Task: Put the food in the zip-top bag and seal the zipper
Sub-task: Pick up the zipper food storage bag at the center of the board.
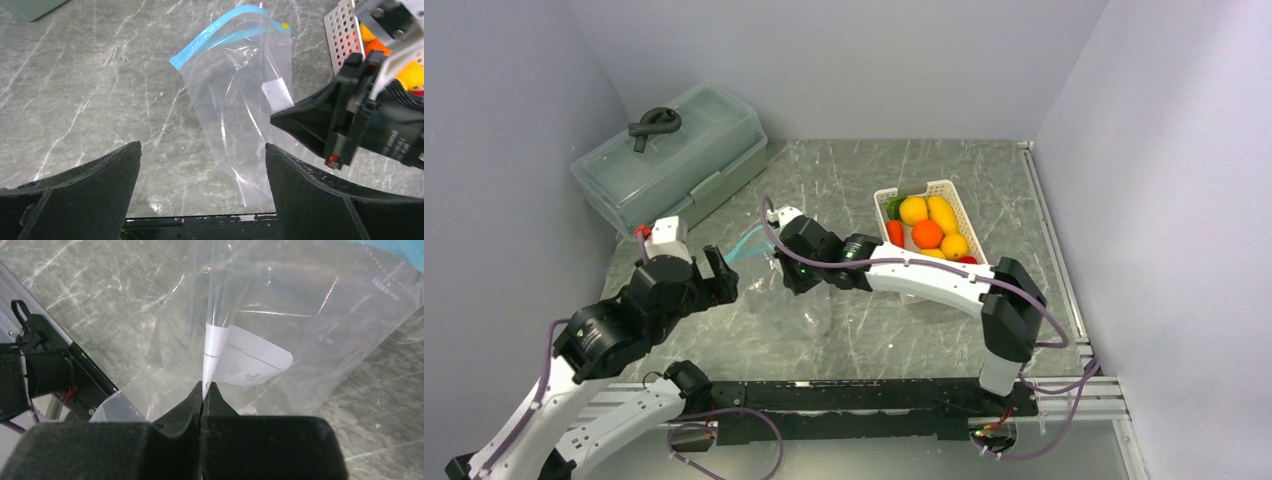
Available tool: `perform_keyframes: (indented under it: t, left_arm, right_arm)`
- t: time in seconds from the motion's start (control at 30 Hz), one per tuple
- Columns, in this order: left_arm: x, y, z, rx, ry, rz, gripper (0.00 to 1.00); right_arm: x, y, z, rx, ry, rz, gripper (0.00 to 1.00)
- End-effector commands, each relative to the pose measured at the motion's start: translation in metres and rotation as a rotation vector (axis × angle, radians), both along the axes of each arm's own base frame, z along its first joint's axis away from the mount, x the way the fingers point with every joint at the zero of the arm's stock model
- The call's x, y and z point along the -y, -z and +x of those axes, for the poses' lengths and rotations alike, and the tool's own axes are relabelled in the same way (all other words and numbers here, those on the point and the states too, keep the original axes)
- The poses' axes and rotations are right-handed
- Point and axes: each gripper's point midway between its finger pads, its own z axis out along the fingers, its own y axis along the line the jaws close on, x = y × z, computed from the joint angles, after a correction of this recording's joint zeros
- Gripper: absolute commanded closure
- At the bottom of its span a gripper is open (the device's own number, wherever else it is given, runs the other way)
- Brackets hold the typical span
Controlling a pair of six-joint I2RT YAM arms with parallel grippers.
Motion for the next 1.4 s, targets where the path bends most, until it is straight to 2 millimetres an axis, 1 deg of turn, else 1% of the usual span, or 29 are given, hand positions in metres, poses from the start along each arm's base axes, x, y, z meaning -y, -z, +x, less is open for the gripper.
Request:
perform_keyframes:
  t: [0.0,0.2,0.33,0.37,0.47,0.5,0.57,0.7,0.83,0.97,1.1,1.2,1.27,1.37]
  left_arm:
    - [0.018,-0.010,0.015,0.020,0.018,-0.028,0.01]
    - [0.033,-0.016,0.026,0.027,0.055,-0.039,0.01]
    - [0.041,-0.018,0.030,0.021,0.078,-0.038,0.07]
    - [0.042,-0.018,0.030,0.017,0.081,-0.035,0.08]
    - [0.043,-0.017,0.033,0.008,0.078,-0.025,0.09]
    - [0.045,-0.019,0.034,0.011,0.080,-0.026,0.09]
    - [0.047,-0.023,0.038,0.016,0.083,-0.028,0.08]
    - [0.053,-0.029,0.046,0.006,0.099,-0.034,0.11]
    - [0.052,-0.035,0.054,-0.020,0.103,-0.048,0.13]
    - [0.055,-0.037,0.062,-0.047,0.126,-0.097,0.15]
    - [0.062,-0.037,0.070,-0.078,0.161,-0.152,0.15]
    - [0.067,-0.038,0.073,-0.098,0.186,-0.177,0.13]
    - [0.071,-0.040,0.073,-0.105,0.204,-0.190,0.12]
    - [0.078,-0.042,0.071,-0.121,0.245,-0.211,0.12]
  right_arm:
    - [0.010,-0.021,0.004,0.104,-0.010,0.053,1.00]
    - [0.034,-0.027,0.001,0.171,-0.022,0.032,1.00]
    - [0.050,-0.035,-0.001,0.237,-0.042,0.045,1.00]
    - [0.054,-0.040,-0.002,0.261,-0.053,0.051,1.00]
    - [0.065,-0.044,-0.004,0.311,-0.076,0.043,1.00]
    - [0.070,-0.042,-0.005,0.323,-0.086,0.038,1.00]
    - [0.076,-0.045,-0.009,0.354,-0.109,0.049,1.00]
    - [0.089,-0.051,-0.016,0.429,-0.156,0.089,1.00]
    - [0.100,-0.059,-0.028,0.497,-0.206,0.155,1.00]
    - [0.112,-0.065,-0.032,0.566,-0.241,0.165,1.00]
    - [0.118,-0.062,-0.041,0.596,-0.292,0.172,1.00]
    - [0.122,-0.065,-0.048,0.643,-0.337,0.199,1.00]
    - [0.122,-0.072,-0.052,0.685,-0.368,0.233,1.00]
    - [0.124,-0.078,-0.058,0.731,-0.412,0.255,1.00]
